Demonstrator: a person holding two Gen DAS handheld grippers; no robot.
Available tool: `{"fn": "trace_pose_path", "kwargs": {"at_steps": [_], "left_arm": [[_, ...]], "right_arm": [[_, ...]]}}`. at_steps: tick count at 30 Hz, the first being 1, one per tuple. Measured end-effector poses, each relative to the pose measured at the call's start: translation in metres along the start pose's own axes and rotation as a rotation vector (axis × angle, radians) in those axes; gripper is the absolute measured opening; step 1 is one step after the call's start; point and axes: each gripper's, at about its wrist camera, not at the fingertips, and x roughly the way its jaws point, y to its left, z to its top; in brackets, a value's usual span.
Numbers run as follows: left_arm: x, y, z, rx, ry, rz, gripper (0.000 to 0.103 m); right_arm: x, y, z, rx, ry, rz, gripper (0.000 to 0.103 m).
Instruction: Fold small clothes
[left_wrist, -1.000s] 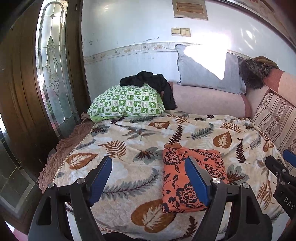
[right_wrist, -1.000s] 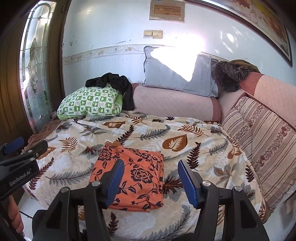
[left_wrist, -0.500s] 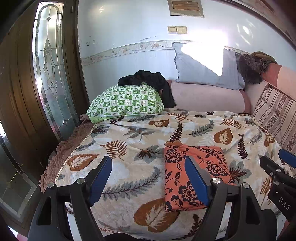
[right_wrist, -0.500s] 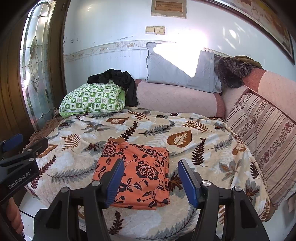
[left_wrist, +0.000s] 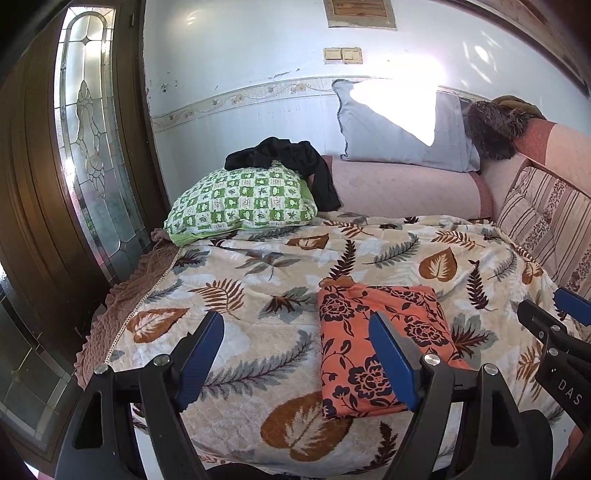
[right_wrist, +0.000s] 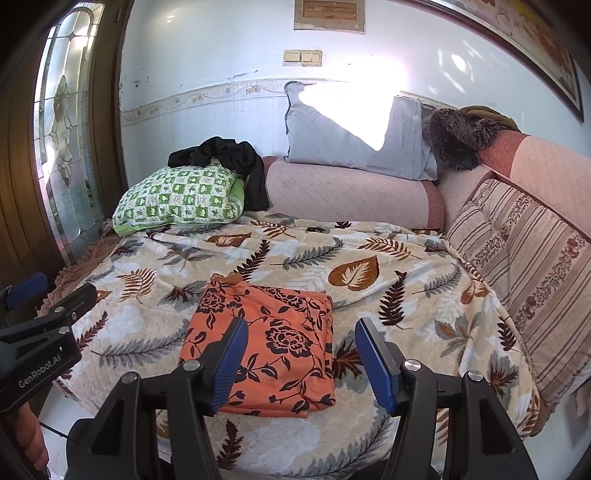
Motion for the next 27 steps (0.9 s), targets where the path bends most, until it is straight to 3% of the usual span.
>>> {"fn": "trace_pose_path", "kwargs": {"at_steps": [27], "left_arm": [[-0.010,-0.011,0.005,0.017,-0.011,-0.049,0.081]], "right_arm": [[-0.018,-0.018,0.004,0.053,-0.039,-0.028,0.064]]}}
